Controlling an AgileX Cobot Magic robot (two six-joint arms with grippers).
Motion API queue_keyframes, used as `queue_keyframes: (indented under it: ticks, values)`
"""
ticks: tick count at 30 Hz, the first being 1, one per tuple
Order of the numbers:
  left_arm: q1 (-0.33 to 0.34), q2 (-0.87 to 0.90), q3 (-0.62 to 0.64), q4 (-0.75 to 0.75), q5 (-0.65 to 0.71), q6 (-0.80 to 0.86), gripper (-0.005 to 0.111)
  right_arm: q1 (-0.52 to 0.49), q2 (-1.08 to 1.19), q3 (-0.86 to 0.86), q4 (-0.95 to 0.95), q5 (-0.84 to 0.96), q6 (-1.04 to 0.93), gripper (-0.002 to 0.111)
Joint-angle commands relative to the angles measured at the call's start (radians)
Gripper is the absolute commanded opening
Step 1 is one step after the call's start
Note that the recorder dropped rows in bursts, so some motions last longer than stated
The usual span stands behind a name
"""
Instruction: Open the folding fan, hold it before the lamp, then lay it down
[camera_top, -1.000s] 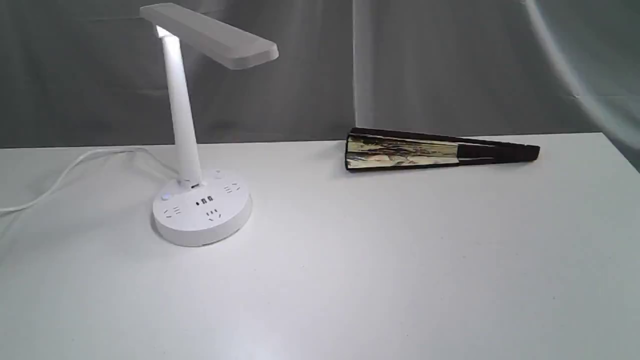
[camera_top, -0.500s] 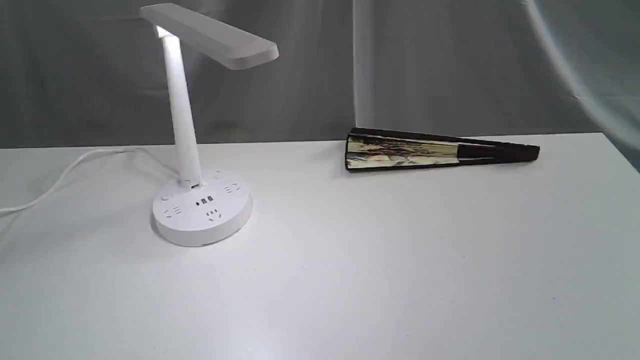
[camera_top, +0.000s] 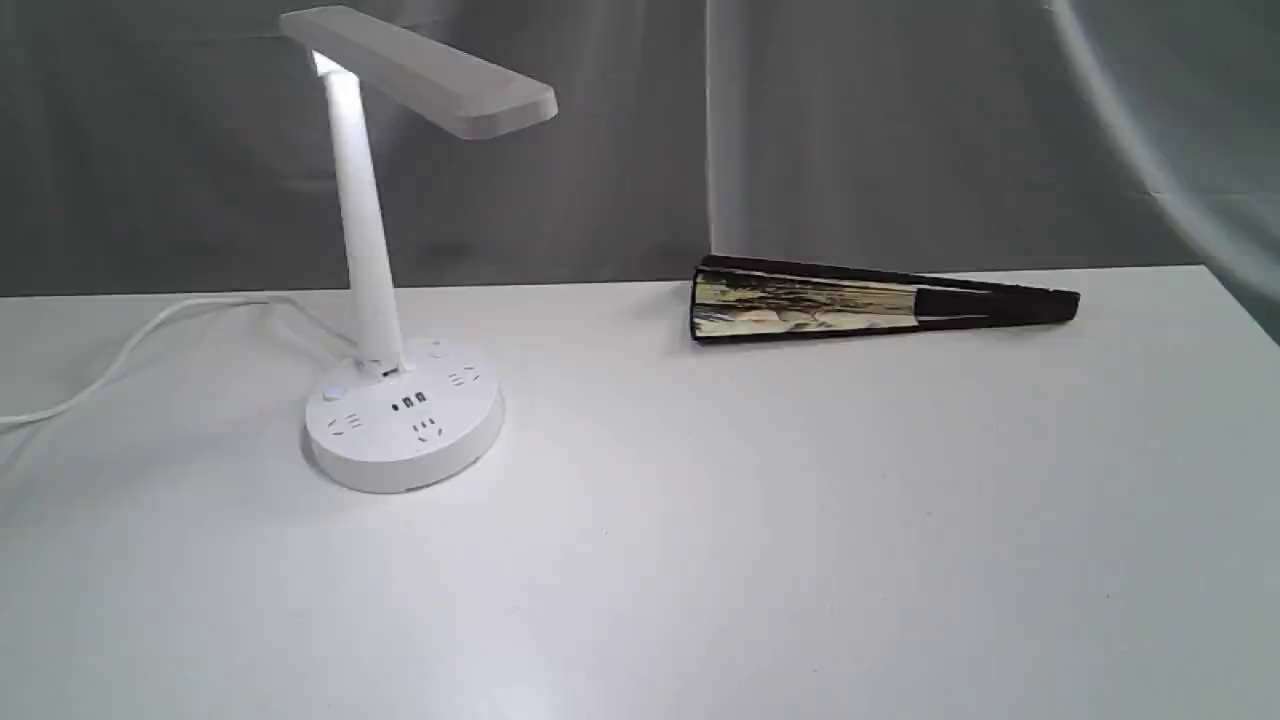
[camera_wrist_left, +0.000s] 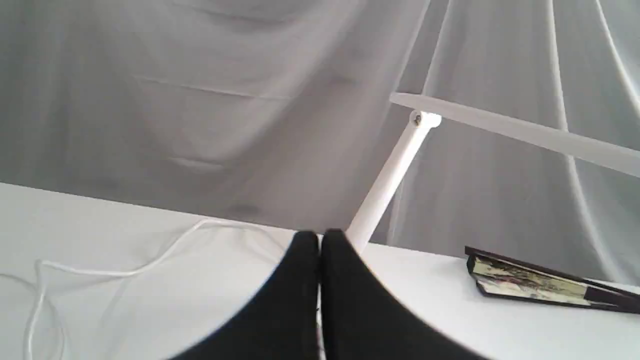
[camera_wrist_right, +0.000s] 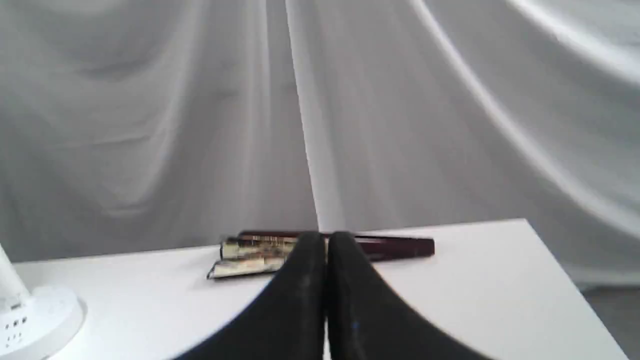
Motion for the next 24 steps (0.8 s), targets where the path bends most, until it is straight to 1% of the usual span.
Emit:
queue_keyframes:
  ticks: [1,2,7,13,19,24]
  values:
    - [-0.004,0.102,-0.041,0.010,0.005,-0.008,0.000,0.000,0.137,-0.080,-0.003,0.049,0.004,0.000]
    - [-0.004,0.129,-0.049,0.015,0.005,-0.008,0.000,0.000,0.169,-0.097,-0.003,0.055,0.004,0.000]
    - [-0.004,0.239,-0.048,0.037,-0.089,-0.006,0.000,0.000,0.353,-0.165,-0.003,0.050,0.002,0.000]
    - [-0.004,0.367,-0.048,0.037,-0.201,-0.006,0.000,0.000,0.534,-0.176,-0.003,0.016,0.002,0.000]
    - [-0.004,0.503,-0.048,0.037,-0.225,-0.006,0.000,0.000,0.702,-0.186,-0.003,0.026,0.000,0.000]
    - [-0.004,0.623,-0.048,0.037,-0.228,-0.006,0.000,0.000,0.802,-0.272,-0.003,0.077,0.000,0.000]
